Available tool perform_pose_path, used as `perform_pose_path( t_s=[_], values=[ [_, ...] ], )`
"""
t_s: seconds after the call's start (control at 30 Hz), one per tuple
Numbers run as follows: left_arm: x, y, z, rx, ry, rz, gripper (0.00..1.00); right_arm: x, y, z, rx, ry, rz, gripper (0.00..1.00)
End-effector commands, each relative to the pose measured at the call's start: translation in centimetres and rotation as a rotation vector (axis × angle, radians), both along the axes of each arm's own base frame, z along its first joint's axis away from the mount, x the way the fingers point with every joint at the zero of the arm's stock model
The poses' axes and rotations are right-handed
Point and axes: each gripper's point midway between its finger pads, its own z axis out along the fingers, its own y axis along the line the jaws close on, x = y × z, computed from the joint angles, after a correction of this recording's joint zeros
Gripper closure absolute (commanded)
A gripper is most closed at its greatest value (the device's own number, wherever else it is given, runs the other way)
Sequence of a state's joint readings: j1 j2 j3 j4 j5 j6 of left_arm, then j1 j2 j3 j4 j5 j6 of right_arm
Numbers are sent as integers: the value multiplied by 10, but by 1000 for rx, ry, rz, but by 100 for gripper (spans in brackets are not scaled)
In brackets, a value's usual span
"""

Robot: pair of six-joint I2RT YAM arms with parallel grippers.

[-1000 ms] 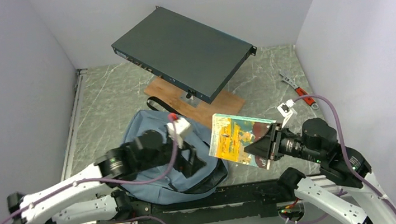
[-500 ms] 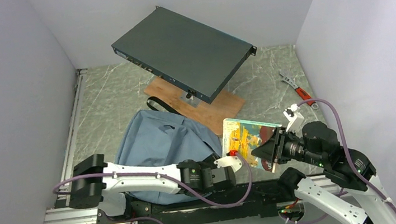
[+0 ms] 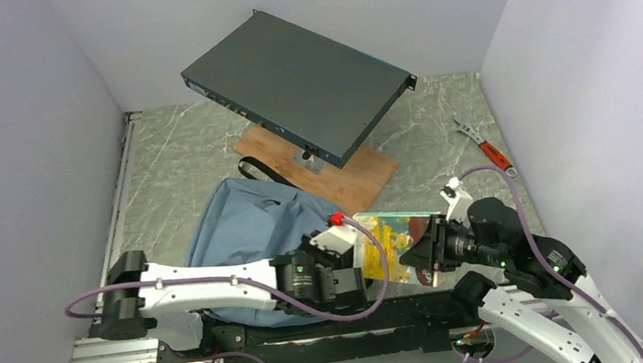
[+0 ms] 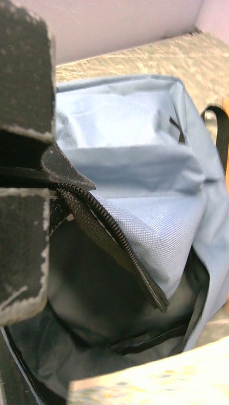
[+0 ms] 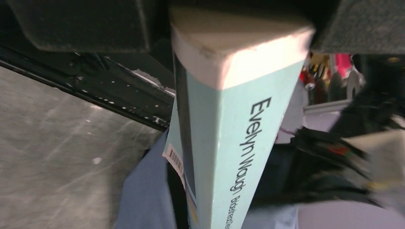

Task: Pack the student bag
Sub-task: Place the book in the student bag.

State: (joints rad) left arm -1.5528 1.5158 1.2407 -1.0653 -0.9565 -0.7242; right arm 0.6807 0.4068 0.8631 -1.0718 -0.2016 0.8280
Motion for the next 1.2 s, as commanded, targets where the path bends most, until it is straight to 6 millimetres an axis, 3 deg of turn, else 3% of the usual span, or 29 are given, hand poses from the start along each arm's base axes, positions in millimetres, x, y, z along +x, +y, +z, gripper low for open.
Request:
perform_pose_path(
  t_s=[0.0, 0.13, 0.2, 0.43, 0.57, 0.73, 0.9, 1.03, 1.17],
  values=[
    [21, 45, 71, -232, -206, 222, 100, 0, 47, 43, 254, -90, 179, 100],
    [23, 61, 92, -347, -236, 293, 100, -9, 69, 38, 331, -10, 300, 100],
    [24, 64, 98, -378, -245, 299, 100, -11, 81, 46, 415, 14, 343, 100],
    [23, 62, 103, -436, -221, 267, 100, -17, 105, 37, 581, 254, 417, 100],
    [22, 55, 101, -433, -205, 218, 100, -15, 100, 21, 471, 278, 372, 100],
    [21, 52, 92, -417, -191, 218, 100, -11, 75, -2, 245, 263, 261, 100],
    [20, 47, 91, -393, -177, 203, 100, -15, 93, 12, 456, 304, 301, 100],
    [17, 42, 88, -398, -149, 170, 100, 7, 110, 17, 577, 305, 259, 100],
    [5, 23, 76, -423, -48, 47, 100, 39, 127, 30, 634, 252, 200, 100]
  ],
)
